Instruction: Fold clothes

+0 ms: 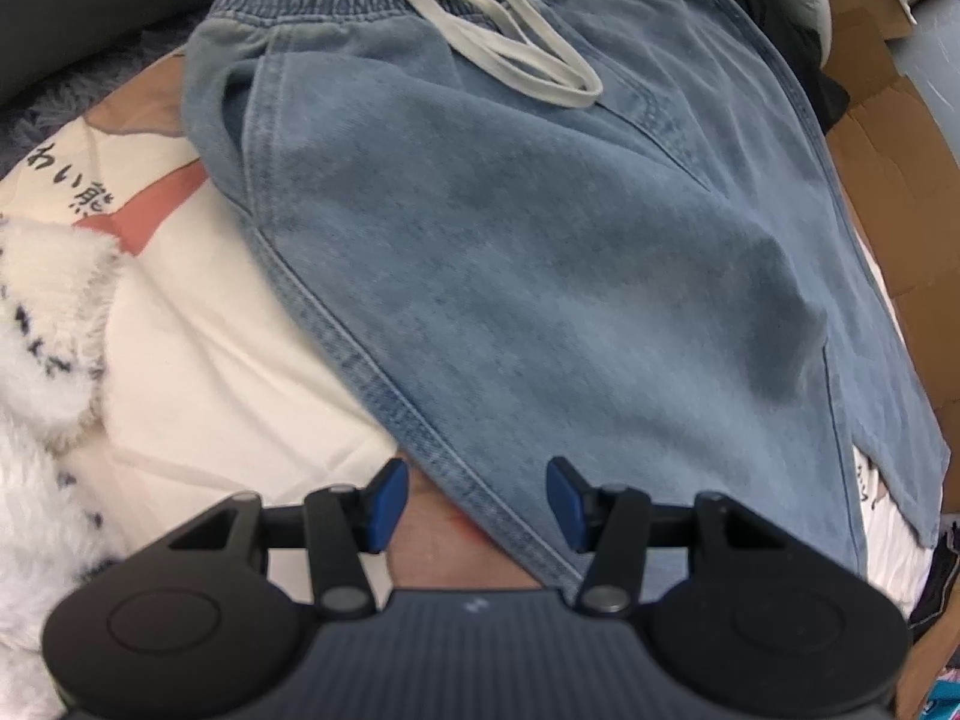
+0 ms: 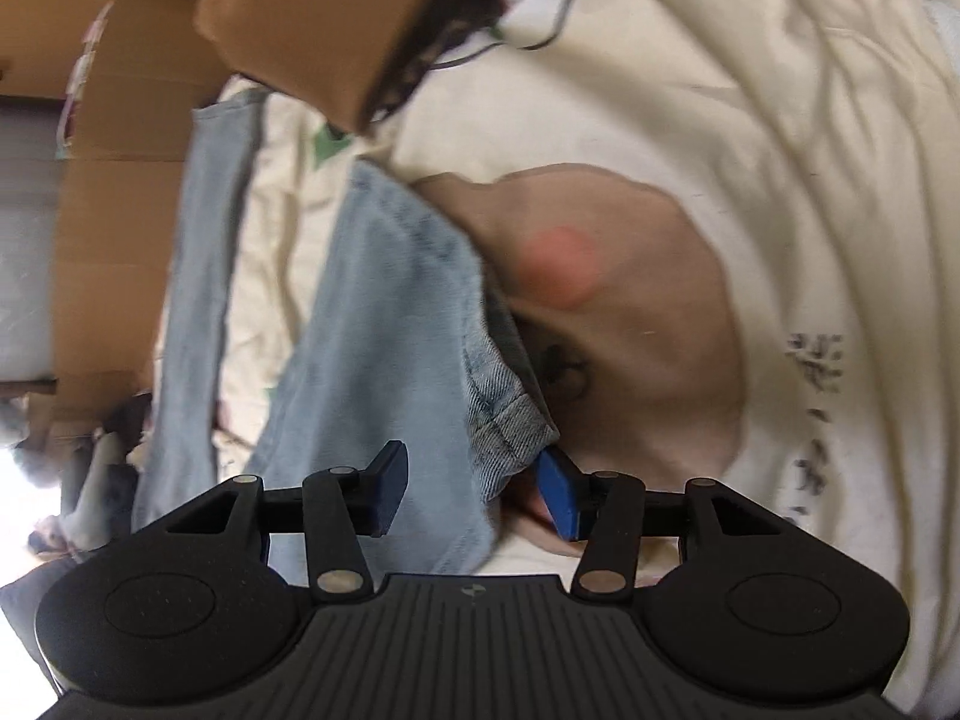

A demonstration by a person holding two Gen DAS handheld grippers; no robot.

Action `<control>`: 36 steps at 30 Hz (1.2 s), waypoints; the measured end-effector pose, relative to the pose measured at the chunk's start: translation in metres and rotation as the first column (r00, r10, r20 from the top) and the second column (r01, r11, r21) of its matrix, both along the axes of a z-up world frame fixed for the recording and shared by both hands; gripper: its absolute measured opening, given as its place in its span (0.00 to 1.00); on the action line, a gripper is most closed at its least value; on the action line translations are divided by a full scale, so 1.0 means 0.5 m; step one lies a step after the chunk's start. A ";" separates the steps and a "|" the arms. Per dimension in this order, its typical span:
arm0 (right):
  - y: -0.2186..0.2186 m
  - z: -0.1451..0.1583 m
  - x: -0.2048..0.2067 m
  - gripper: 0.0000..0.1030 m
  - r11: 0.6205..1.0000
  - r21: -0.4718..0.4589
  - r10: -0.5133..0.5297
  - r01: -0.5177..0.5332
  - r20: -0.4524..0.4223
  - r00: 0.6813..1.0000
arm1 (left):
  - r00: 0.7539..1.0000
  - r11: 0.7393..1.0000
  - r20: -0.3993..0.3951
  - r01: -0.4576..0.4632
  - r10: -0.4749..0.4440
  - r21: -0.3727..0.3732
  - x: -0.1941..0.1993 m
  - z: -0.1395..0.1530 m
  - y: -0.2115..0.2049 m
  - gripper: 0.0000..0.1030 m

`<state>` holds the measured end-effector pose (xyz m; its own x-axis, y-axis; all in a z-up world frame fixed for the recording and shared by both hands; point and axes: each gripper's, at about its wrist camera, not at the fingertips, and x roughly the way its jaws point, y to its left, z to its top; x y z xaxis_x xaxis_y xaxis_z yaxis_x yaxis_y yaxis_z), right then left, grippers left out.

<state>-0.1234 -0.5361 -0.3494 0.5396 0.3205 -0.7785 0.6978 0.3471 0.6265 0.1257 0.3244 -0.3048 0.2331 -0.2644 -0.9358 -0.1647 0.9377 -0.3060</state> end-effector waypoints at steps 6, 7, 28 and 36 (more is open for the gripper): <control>0.016 -0.040 0.008 0.49 0.999 0.032 -0.016 0.017 -0.024 1.000 | 1.000 1.000 0.003 -0.024 0.024 -0.012 0.002 -0.002 0.018 0.52; 0.016 -0.043 0.007 0.49 0.999 0.028 -0.019 0.019 -0.020 1.000 | 1.000 1.000 0.003 -0.026 0.026 -0.011 0.002 -0.001 0.021 0.52; 0.010 0.076 0.040 0.02 0.968 -0.239 0.049 -0.080 -0.130 0.990 | 0.986 0.976 0.005 -0.165 0.168 -0.143 -0.008 -0.049 0.054 0.51; 0.024 0.153 0.026 0.02 0.949 -0.297 0.055 -0.104 -0.171 0.984 | 0.972 0.952 0.024 -0.224 0.234 -0.207 -0.022 -0.071 0.044 0.50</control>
<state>-0.1106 -0.5243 -0.2731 0.3834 0.0925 -0.9189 0.7419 0.5617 0.3661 0.1146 0.3464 -0.3402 0.3524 -0.3804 -0.8551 -0.3486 0.7946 -0.4971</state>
